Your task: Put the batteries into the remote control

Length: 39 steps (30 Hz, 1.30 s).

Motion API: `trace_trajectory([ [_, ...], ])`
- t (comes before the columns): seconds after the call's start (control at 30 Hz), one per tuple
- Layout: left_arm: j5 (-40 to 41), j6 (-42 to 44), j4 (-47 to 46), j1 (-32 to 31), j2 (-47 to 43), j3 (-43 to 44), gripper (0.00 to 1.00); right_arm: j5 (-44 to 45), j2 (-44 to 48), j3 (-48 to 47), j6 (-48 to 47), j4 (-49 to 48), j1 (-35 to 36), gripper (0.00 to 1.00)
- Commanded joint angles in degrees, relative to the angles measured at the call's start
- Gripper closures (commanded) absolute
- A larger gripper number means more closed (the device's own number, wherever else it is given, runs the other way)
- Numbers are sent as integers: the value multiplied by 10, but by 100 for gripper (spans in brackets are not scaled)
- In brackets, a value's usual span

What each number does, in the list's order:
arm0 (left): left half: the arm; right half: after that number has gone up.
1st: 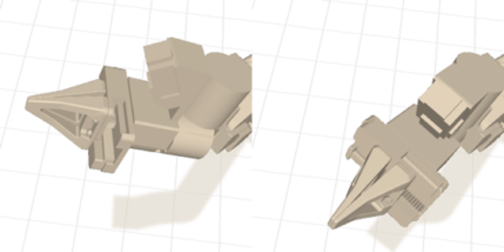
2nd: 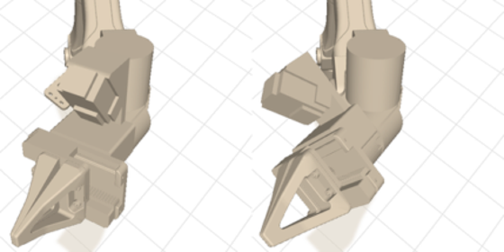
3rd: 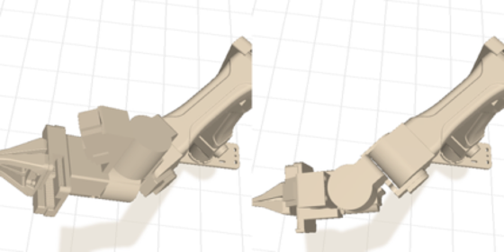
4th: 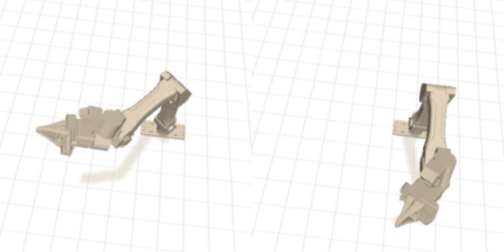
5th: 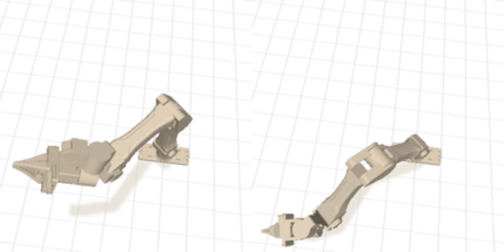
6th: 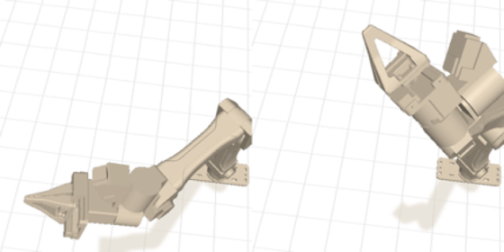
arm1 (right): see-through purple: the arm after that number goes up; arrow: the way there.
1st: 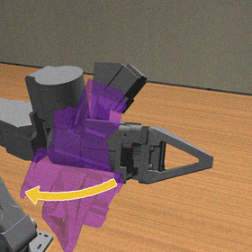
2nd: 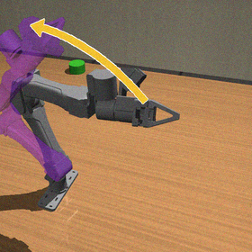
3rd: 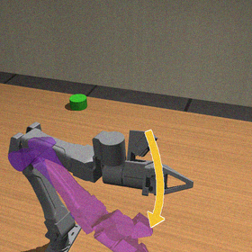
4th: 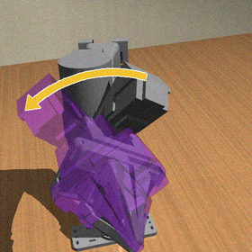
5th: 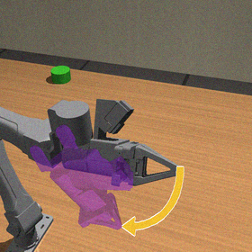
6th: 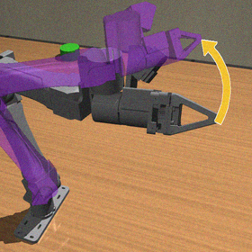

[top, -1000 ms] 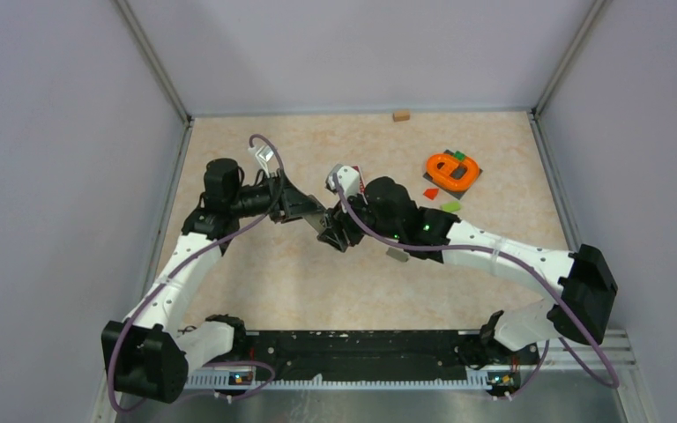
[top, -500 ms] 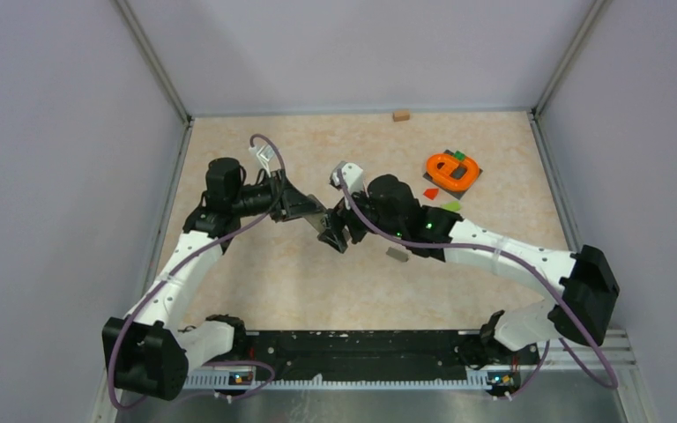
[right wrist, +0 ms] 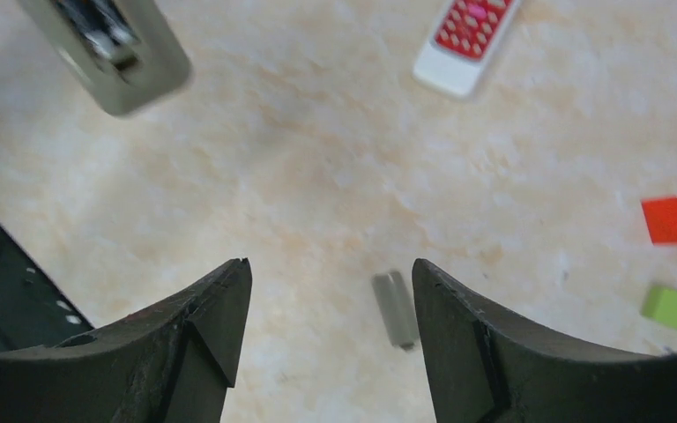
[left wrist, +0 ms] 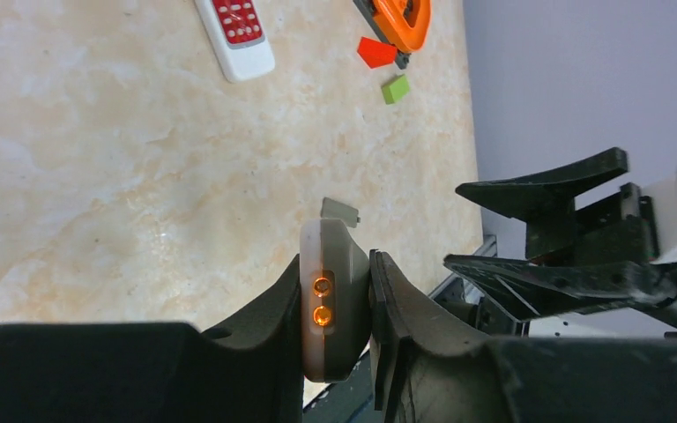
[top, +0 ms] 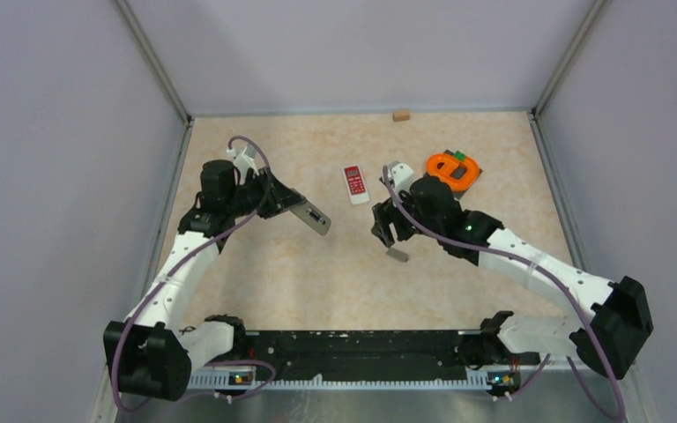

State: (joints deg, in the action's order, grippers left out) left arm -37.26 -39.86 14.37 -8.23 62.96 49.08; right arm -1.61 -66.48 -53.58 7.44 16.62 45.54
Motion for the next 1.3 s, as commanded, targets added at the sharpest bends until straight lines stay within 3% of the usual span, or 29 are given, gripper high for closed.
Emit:
trace_trajectory([
  [0.0, 28, 10, -7, 5, -17, -1, 100, 19, -35, 16, -81, 91, -39, 31],
  [0.53, 3, 20, 3, 20, -4, -8, 100, 55, -249, -51, -228, 171, -48, 35],
  [1.27, -18, 9, -12, 31, 0, -17, 100, -22, -311, -71, -256, 218, -56, 50],
])
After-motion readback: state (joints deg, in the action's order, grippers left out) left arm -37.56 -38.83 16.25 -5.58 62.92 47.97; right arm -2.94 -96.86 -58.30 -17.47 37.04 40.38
